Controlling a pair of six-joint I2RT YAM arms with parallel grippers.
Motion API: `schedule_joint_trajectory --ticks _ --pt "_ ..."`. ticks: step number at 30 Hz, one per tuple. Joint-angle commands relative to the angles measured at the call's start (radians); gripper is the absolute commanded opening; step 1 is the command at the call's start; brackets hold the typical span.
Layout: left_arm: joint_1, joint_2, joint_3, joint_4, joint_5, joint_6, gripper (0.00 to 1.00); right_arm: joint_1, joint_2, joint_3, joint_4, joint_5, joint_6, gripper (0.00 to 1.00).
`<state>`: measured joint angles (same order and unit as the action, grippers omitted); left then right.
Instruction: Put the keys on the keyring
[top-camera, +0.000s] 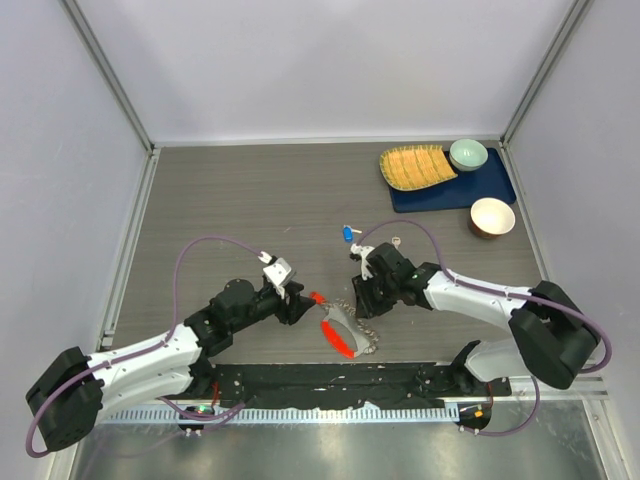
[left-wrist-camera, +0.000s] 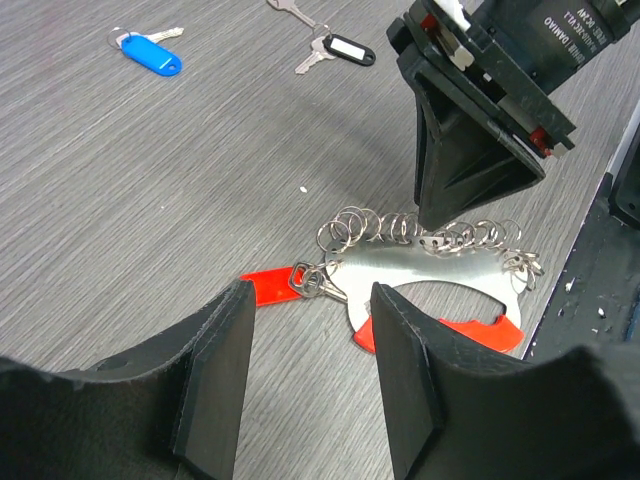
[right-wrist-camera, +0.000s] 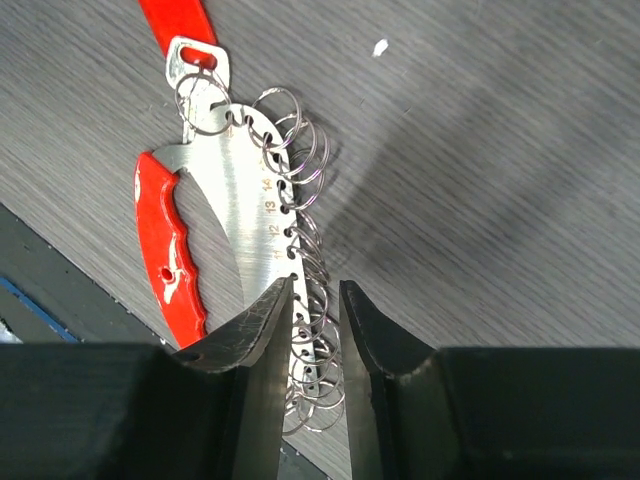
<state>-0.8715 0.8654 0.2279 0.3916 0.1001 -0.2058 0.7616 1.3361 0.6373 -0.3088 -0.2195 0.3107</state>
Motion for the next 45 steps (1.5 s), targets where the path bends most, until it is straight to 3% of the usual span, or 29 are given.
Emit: schedule_joint_trajectory --ticks 1,7,11,12,14,16,23,32,45 --pt "-0.004 -0.014 0.016 0.024 0.006 -0.015 0.54 -0.008 0.018 -0.016 0.049 -0.073 -0.016 0.31" --pt "-0.004 -0.011 0.016 0.029 0.01 -0.02 0.54 -0.016 0.046 -0.028 0.086 -0.093 -0.025 0.26" --pt "-0.004 -0.011 0.016 0.03 0.016 -0.024 0.54 -0.018 0.052 -0.031 0.097 -0.1 -0.028 0.15" --pt "-0.006 -0.011 0.017 0.03 0.018 -0.024 0.54 -0.019 0.046 -0.033 0.096 -0.101 -0.028 0.07" --pt "-0.004 -0.017 0.016 0.033 0.016 -0.027 0.54 -0.018 0.022 -0.037 0.097 -0.103 -0.032 0.01" --pt "-0.006 -0.02 0.008 0.042 0.018 -0.026 0.54 -0.018 0.006 -0.042 0.1 -0.093 -0.036 0.01" --pt "-0.004 -0.017 0.004 0.064 0.03 -0.03 0.54 -0.018 0.003 -0.036 0.116 -0.075 -0.044 0.02" --pt "-0.006 -0.026 0.001 0.058 0.03 -0.024 0.54 -0.024 0.006 -0.015 0.114 -0.024 -0.061 0.29" --pt "-0.004 -0.023 0.001 0.049 0.038 -0.018 0.55 -0.027 0.077 -0.004 0.16 -0.127 -0.078 0.29"
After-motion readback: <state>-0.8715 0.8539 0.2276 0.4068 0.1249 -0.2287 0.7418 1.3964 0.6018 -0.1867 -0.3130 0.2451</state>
